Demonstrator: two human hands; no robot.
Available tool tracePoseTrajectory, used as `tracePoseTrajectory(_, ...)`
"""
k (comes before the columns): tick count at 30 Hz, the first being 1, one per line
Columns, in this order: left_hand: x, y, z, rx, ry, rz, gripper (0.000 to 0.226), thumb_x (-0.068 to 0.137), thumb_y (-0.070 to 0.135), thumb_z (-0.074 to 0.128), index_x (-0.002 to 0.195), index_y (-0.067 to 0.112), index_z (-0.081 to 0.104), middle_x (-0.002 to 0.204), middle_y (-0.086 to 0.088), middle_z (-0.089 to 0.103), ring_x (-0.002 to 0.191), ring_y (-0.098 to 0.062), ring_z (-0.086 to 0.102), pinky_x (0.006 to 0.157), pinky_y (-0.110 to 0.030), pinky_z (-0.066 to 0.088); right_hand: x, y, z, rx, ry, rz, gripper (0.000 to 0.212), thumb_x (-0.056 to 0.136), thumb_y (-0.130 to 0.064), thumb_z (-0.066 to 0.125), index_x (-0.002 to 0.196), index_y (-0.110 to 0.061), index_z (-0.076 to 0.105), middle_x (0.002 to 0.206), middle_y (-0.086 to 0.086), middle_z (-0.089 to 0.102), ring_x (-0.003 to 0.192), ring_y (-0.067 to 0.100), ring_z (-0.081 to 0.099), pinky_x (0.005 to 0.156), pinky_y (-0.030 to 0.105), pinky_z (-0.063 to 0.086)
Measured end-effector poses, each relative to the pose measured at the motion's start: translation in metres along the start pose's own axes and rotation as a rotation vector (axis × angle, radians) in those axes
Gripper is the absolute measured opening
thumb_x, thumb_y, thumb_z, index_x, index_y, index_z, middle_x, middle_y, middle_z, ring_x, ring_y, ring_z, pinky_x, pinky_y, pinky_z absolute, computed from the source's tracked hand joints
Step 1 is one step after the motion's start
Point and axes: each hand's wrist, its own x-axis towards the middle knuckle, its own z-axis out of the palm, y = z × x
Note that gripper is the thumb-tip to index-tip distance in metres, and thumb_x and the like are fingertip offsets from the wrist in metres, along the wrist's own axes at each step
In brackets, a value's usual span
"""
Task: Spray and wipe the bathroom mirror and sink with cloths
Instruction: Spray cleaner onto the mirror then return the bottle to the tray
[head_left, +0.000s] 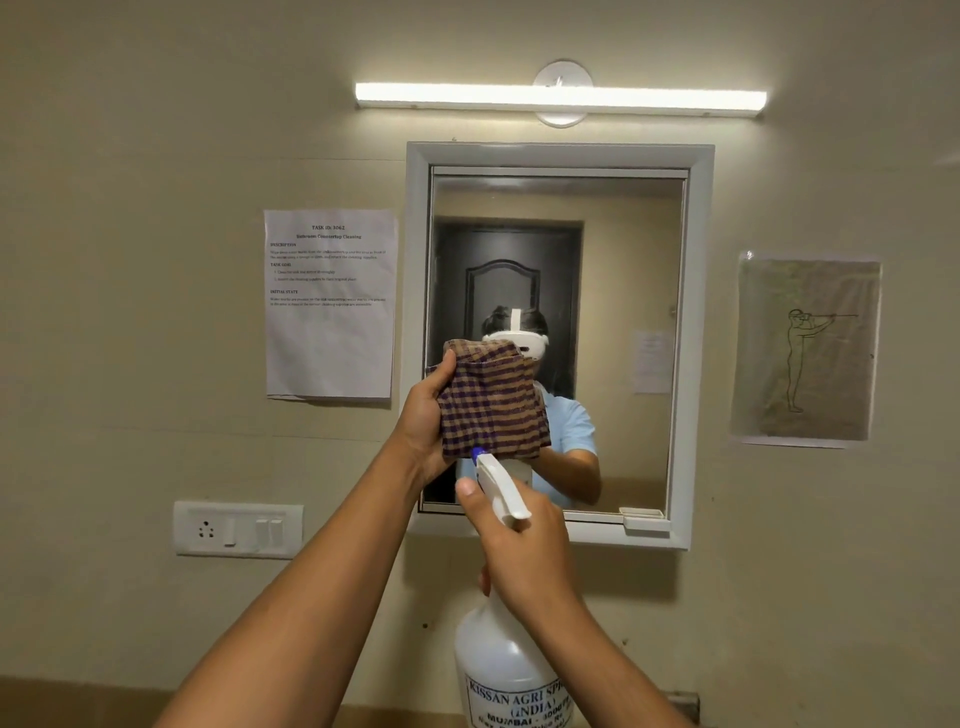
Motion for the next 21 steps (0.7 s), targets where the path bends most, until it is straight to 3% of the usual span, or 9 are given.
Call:
tracePoseTrajectory(3,0.001,0.0,-0.005,-0.014,0.001,0.005,0.053,0.102,0.051,0.039,0.126,0.012,0.065,0.128,-0.015,0.067,0.118,-0.038,0.062,0.101,-0.058,0.048,-0.003,0.003,-0.003,-0.013,0.02,0.041,0.037,0.083,-0.068,0.051,0.058,-0.041,0.054,0.046,-0.011,0.05,0.051,0.029,0.062,0.05,0.034,0.047)
tracePoseTrajectory(7,-0.004,0.004,-0.006,-0.031,-0.001,0.011,0.048,0.103,0.048,0.037,0.113,0.014,0.069,0.11,-0.01,0.074,0.103,-0.033,0.069,0.087,-0.05,0.056,-0.003,0.009,-0.015,0.065,0.022,0.147,0.039,0.09,-0.057,0.058,0.079,-0.02,0.063,0.052,-0.007,0.049,0.041,0.018,0.057,0.042,0.034,0.051)
tracePoseTrajectory(9,-0.007,0.004,-0.005,-0.032,-0.015,0.009,0.048,0.103,0.047,0.037,0.112,0.014,0.07,0.108,-0.01,0.075,0.101,-0.032,0.07,0.086,-0.049,0.056,0.0,0.011,-0.019,0.024,0.029,0.134,0.045,0.089,-0.061,0.056,0.075,-0.019,0.061,0.057,-0.002,0.053,0.046,0.02,0.058,0.043,0.034,0.051)
tracePoseTrajectory(11,-0.009,0.001,-0.005,-0.022,-0.012,-0.001,0.049,0.103,0.048,0.036,0.114,0.013,0.069,0.11,-0.011,0.074,0.101,-0.032,0.07,0.087,-0.049,0.056,0.004,0.006,-0.02,-0.019,0.041,0.107,0.048,0.088,-0.064,0.054,0.07,-0.02,0.056,0.057,0.0,0.054,0.051,0.022,0.06,0.046,0.039,0.054)
tracePoseTrajectory(14,-0.012,-0.003,-0.003,-0.023,-0.007,-0.025,0.053,0.102,0.048,0.037,0.122,0.008,0.066,0.118,-0.016,0.071,0.105,-0.034,0.07,0.091,-0.049,0.055,0.01,-0.005,-0.019,0.052,0.017,0.103,0.036,0.093,-0.051,0.058,0.077,-0.018,0.061,0.059,-0.003,0.052,0.052,0.016,0.059,0.043,0.033,0.054)
tracePoseTrajectory(21,-0.019,-0.006,-0.008,-0.016,0.015,-0.028,0.056,0.101,0.049,0.039,0.132,0.007,0.06,0.13,-0.019,0.064,0.119,-0.039,0.062,0.106,-0.057,0.045,0.005,-0.009,-0.01,0.056,0.002,0.12,0.034,0.093,-0.049,0.058,0.075,-0.02,0.061,0.075,0.015,0.065,0.045,0.015,0.06,0.039,0.023,0.046)
